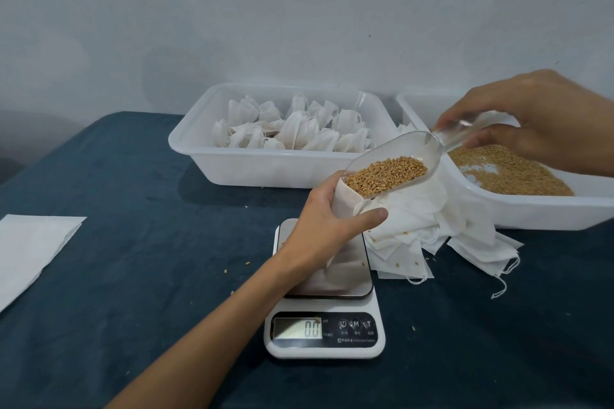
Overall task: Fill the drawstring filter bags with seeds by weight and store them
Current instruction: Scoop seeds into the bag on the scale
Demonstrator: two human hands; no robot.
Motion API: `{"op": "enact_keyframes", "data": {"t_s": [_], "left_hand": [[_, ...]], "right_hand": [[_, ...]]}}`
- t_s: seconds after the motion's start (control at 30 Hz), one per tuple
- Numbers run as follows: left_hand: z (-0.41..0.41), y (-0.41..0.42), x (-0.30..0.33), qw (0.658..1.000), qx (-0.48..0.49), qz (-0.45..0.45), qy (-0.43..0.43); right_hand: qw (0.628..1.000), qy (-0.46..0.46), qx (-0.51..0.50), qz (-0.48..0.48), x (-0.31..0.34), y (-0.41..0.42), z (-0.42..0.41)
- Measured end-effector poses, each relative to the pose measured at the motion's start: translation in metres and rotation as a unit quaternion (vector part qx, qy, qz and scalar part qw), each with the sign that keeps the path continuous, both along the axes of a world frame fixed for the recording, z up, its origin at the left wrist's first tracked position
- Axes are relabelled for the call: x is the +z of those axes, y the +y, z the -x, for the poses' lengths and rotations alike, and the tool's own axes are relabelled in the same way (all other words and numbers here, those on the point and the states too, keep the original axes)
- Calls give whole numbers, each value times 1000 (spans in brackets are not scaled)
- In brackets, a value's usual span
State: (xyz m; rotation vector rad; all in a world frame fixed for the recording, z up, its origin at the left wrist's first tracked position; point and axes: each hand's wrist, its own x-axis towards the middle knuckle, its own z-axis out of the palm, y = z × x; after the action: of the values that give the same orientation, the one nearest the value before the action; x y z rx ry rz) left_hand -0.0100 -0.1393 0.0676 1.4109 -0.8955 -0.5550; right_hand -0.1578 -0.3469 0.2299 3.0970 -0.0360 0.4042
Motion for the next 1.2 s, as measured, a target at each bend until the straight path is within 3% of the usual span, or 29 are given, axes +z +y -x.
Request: {"op": "enact_keyframes", "data": {"t_s": [1.2], "left_hand": [[1, 4, 0, 999, 47, -8, 1]], "right_hand": [[1000, -7, 12, 14, -7, 1, -5]]}}
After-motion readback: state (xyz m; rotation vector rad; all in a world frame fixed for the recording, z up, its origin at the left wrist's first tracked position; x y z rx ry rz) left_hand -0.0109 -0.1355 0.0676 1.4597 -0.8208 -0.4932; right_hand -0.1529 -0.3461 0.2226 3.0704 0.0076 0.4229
